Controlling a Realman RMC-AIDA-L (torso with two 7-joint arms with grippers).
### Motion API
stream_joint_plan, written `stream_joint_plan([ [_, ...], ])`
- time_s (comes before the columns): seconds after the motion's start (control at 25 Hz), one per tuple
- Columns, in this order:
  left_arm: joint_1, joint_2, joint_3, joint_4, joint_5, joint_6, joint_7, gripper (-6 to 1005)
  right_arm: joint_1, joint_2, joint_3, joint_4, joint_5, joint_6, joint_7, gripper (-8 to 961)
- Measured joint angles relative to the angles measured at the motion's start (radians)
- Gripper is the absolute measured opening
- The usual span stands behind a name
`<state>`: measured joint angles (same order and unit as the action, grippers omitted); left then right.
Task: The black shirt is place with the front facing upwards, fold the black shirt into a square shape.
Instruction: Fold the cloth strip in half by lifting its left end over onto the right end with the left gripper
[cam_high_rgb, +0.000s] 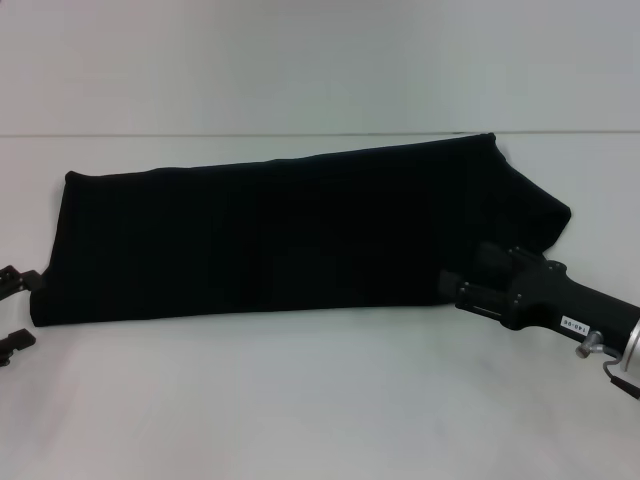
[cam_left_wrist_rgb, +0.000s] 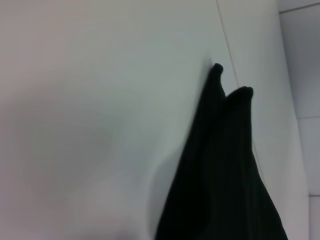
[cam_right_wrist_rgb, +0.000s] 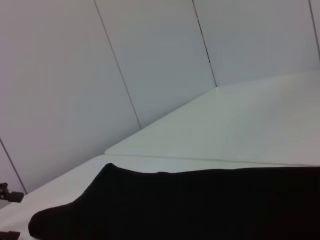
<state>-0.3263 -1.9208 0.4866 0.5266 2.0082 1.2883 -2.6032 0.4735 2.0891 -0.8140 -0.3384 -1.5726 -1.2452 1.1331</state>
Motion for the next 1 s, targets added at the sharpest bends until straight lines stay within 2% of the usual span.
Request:
stream_joint_plan([
  [1.0, -0.029, -0.018, 0.01, -0.016, 0.001, -0.096, 0.006, 909, 0.001, 0.002, -0.014, 0.015, 0.0, 0.0, -0.018, 931],
])
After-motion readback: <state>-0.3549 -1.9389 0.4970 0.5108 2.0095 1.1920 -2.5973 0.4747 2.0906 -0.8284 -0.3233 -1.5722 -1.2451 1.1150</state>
